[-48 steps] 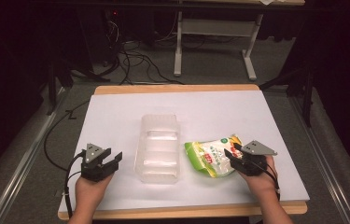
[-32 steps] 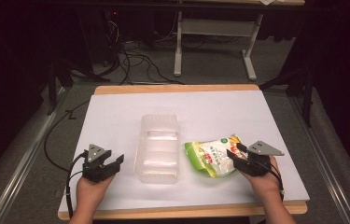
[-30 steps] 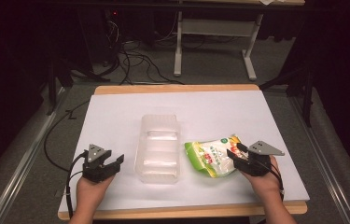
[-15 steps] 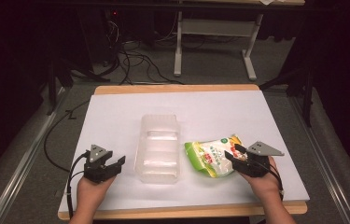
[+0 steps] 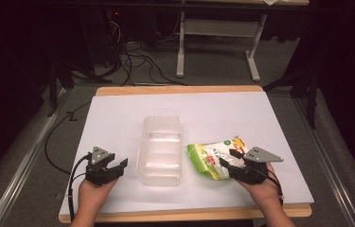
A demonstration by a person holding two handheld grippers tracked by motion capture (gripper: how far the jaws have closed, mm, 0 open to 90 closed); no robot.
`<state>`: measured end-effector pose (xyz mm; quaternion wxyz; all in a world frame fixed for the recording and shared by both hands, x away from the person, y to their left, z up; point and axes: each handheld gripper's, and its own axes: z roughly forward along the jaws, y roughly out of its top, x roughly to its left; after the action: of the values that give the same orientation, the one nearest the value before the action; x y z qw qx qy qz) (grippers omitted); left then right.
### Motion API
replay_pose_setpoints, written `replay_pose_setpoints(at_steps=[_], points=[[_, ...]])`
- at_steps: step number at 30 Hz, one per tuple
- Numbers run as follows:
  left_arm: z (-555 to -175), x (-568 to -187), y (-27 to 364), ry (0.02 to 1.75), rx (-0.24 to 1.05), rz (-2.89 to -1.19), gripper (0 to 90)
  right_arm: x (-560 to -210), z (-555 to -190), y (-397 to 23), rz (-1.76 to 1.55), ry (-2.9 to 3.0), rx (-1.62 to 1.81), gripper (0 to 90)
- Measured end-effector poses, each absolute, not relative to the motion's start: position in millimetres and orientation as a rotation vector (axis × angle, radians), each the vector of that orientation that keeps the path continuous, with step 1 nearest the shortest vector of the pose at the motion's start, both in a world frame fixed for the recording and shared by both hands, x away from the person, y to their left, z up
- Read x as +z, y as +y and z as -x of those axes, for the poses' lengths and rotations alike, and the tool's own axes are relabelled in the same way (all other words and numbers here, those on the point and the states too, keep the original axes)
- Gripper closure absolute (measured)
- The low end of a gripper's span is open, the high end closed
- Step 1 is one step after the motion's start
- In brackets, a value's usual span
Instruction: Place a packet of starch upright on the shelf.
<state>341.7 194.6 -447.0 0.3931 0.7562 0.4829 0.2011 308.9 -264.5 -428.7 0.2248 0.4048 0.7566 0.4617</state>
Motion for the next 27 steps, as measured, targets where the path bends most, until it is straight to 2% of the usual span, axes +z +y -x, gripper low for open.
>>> replay_pose_setpoints(at_steps=[14, 22, 24, 27], points=[[-342.5, -448.5, 193.7, 1.228, 0.486, -1.922, 43.3, -441.3, -300.2, -213.5, -0.974, 2.264, 1.153, 28.4], [-340.2, -456.5, 167.1, 1.185, 0.425, -2.002, 46.5, -452.3, -303.0, -204.6, -0.976, 2.33, 1.064, 27.1], [-338.4, -456.6, 160.8, 1.153, 0.388, -2.009, 56.8, -454.4, -303.8, -204.5, -0.976, 2.333, 1.043, 27.2], [-334.6, -454.0, 156.1, 1.114, 0.362, -1.994, 83.1, -457.5, -304.9, -204.5, -0.982, 2.348, 1.029, 27.7]])
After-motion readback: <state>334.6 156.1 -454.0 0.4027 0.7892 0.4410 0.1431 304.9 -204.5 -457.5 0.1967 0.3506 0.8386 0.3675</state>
